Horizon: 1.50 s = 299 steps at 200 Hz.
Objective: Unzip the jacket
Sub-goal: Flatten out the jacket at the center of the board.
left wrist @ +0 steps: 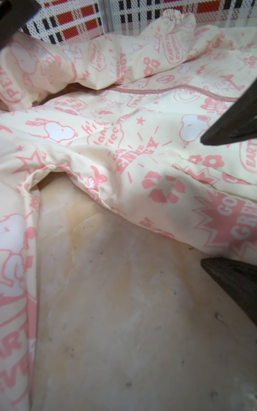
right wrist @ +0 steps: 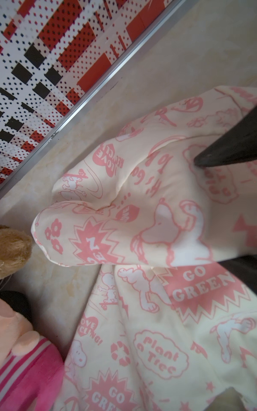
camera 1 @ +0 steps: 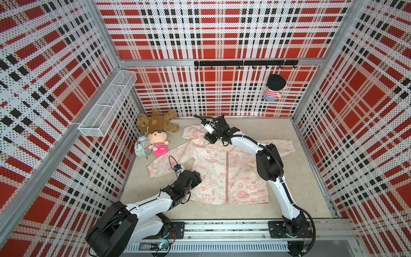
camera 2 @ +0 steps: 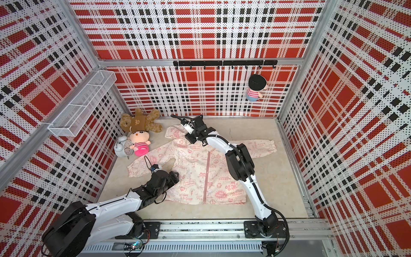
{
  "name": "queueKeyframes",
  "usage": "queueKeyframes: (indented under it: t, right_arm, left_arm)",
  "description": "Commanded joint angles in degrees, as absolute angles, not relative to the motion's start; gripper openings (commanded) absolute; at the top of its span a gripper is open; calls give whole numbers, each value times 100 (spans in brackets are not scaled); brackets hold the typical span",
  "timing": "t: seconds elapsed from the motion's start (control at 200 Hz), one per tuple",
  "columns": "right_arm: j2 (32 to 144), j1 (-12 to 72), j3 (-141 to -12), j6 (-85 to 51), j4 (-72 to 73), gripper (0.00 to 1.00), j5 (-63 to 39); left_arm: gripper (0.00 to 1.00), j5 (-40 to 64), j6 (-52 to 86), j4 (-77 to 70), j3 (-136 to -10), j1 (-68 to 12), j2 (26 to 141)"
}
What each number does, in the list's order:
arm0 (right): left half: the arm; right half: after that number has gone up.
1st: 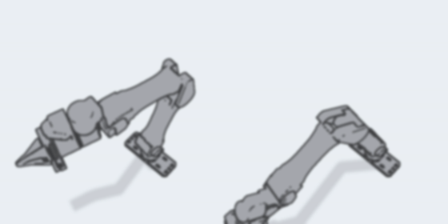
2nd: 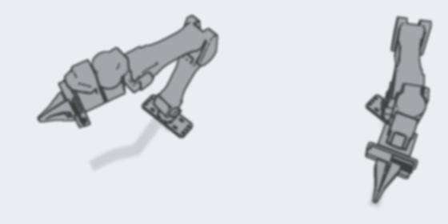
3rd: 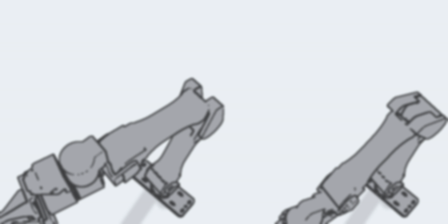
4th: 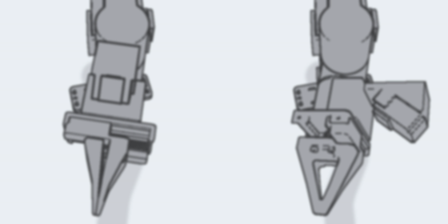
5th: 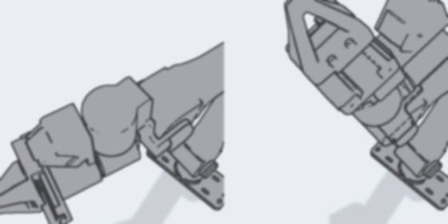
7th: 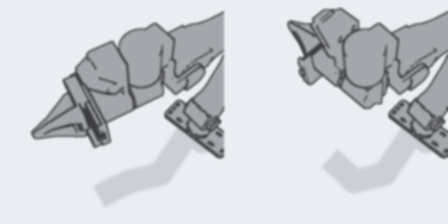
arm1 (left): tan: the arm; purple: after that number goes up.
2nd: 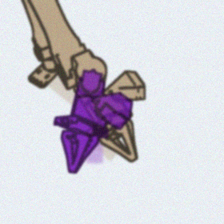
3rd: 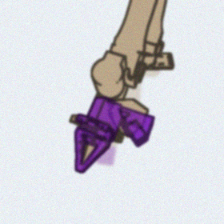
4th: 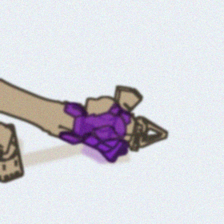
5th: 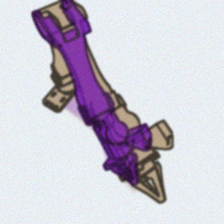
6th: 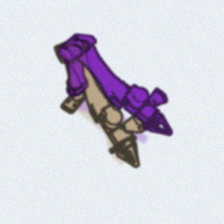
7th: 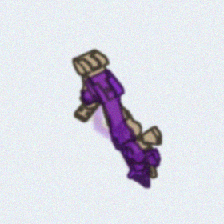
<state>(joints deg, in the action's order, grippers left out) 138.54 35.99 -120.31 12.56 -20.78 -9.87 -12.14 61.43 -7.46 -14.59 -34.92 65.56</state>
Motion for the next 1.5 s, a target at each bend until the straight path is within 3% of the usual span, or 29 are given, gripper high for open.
queueKeyframes:
  t: [0.0, 0.09, 0.225, 0.271, 0.331, 0.486, 0.777, 0.817, 0.862, 0.892, 0.937, 0.967, 1.007, 1.097, 1.263, 1.298, 1.383, 1.403, 1.438, 1.493]
  right_arm:
    - [13883, 3632, -12162, 1291, -2230, 36, -1187]
    - [13790, 3640, -12185, 1398, -2317, 22, -1218]
    - [13557, 3631, -12147, 1731, -2399, 11, -646]
    - [13498, 3635, -12154, 1889, -2390, 6, -287]
    - [13471, 3600, -12194, 2116, -2369, 0, 176]
    - [13544, 3217, -12584, 2245, -2340, 0, 764]
    - [14023, 2170, -13162, 1846, -1690, 0, 1150]
    - [14219, 2066, -13417, 1788, -1832, 17, 1252]
    - [14411, 1990, -13700, 1801, -2072, 23, 1385]
    - [14481, 1960, -13807, 1818, -2230, 36, 1512]
    - [14490, 1940, -13786, 1819, -2337, 73, 1746]
    - [14442, 1937, -13711, 1849, -2413, 80, 1798]
    - [14342, 1937, -13564, 1859, -2480, 83, 1860]
    - [14057, 1898, -13270, 1679, -2648, 89, 2062]
    - [13526, 1468, -13149, 392, -3576, 91, 1068]
    - [13319, 1323, -12920, 67, -3675, 95, 654]
    - [12598, 1001, -11755, -709, -3385, 96, -242]
    - [12417, 938, -11435, -874, -3202, 96, -406]
    - [12049, 837, -10886, -1052, -2917, 96, -678]
    - [11560, 717, -10043, -1191, -2575, 96, -701]
  left_arm:
    - [70, -630, 6346, -636, -1175, -3500, 6896]
    - [52, -518, 6350, -837, -1117, -3550, 7158]
    - [13, -386, 6421, -1069, -1049, -3681, 7397]
    - [8, -352, 6495, -1073, -1017, -3705, 7409]
    - [5, -348, 6601, -1044, -957, -3761, 7365]
    - [0, -573, 6767, -442, -897, -3865, 6848]
    - [0, -967, 6929, 933, -723, -3698, 5265]
    - [0, -941, 6959, 979, -666, -3644, 5071]
    - [0, -902, 6987, 989, -600, -3573, 4893]
    - [2, -894, 6987, 1032, -587, -3524, 4806]
    - [8, -918, 6990, 1146, -580, -3459, 4672]
    - [13, -943, 6979, 1209, -608, -3422, 4615]
    - [24, -984, 6946, 1290, -653, -3378, 4560]
    - [38, -1146, 6891, 1402, -808, -3324, 4510]
    - [47, -1470, 6573, 1624, -1252, -3292, 4623]
    - [49, -1589, 6452, 1684, -1387, -3292, 4621]
    - [54, -2078, 6085, 1756, -1681, -3342, 4492]
    - [61, -2289, 6028, 1749, -1738, -3362, 4432]
    - [98, -2607, 5921, 1734, -1810, -3401, 4324]
    - [98, -2921, 5573, 1522, -1866, -3415, 4079]
